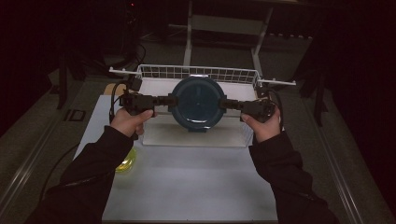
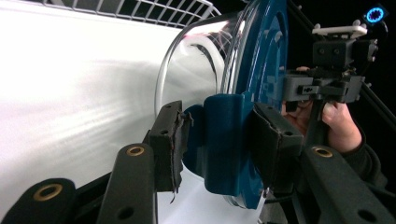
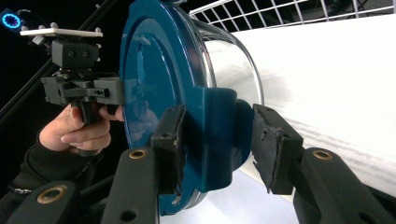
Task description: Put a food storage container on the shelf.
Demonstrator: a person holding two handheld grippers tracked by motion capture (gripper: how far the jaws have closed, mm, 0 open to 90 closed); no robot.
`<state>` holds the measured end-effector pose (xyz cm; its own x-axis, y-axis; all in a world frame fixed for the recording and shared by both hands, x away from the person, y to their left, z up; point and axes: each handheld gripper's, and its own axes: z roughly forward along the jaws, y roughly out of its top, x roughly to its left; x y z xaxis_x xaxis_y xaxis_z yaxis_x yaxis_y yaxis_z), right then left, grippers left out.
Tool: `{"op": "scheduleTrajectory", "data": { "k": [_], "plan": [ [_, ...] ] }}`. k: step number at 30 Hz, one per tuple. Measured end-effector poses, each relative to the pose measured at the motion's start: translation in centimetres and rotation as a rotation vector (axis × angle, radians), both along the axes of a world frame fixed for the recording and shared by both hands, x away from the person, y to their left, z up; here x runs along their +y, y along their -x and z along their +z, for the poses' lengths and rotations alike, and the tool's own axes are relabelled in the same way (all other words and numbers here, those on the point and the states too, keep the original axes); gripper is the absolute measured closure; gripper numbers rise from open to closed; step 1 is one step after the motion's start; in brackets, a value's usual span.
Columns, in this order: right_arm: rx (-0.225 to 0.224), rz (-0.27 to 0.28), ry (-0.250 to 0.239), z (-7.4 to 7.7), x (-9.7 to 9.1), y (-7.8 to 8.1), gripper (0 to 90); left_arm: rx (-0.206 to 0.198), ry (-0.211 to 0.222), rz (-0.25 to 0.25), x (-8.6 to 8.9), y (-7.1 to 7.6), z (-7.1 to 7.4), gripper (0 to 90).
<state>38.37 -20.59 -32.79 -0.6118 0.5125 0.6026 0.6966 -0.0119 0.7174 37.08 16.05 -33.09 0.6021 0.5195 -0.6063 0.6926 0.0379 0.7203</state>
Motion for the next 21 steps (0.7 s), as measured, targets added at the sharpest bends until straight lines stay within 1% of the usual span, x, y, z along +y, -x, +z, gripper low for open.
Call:
{"op": "scheduleTrajectory", "data": {
  "k": [1,2,3,5,6,8,10,11,12,13,15,18,21],
  "plan": [
    [0.014,-0.007,-0.004,-0.1,0.0,-0.4,56.4,0.014,0.007,0.007,0.0,-0.8,0.0,55.7],
    [0.021,-0.01,-0.012,-0.1,0.0,-0.6,56.4,0.017,0.015,0.011,0.0,-1.0,0.0,55.7],
    [0.028,-0.014,-0.015,-0.1,0.0,-0.8,56.4,0.007,0.015,0.011,0.0,-1.1,0.1,55.7],
    [0.03,-0.015,-0.018,0.0,-0.1,-0.9,56.4,0.005,0.015,0.014,-0.1,-1.2,0.2,55.7],
    [0.03,-0.017,-0.017,0.2,-0.1,-1.1,56.3,0.008,0.024,0.014,0.0,-1.4,0.2,55.7],
    [0.036,-0.026,-0.016,0.5,0.0,-1.3,56.3,0.026,0.041,0.017,0.1,-1.8,0.1,55.6],
    [0.051,-0.029,-0.019,0.5,0.0,-1.6,56.3,0.034,0.05,0.018,0.1,-2.0,0.0,55.5],
    [0.051,-0.029,-0.019,0.5,0.0,-1.6,56.3,0.034,0.05,0.018,0.1,-2.0,0.0,55.6],
    [0.06,-0.03,-0.021,0.5,0.0,-1.7,56.4,0.047,0.063,0.023,0.1,-2.2,-0.1,55.6],
    [0.071,-0.035,-0.027,0.5,0.0,-1.9,56.4,0.051,0.069,0.029,0.1,-2.3,-0.1,55.5],
    [0.082,-0.039,-0.034,0.5,0.0,-2.1,56.4,0.059,0.07,0.033,0.1,-2.4,0.0,55.5],
    [0.094,-0.042,-0.039,0.6,-0.2,-2.4,56.4,0.057,0.055,0.037,-0.1,-2.6,0.3,55.5],
    [0.093,-0.048,-0.033,0.8,0.0,-2.7,56.4,0.069,0.065,0.027,0.2,-3.2,0.2,55.4]
  ]
}}
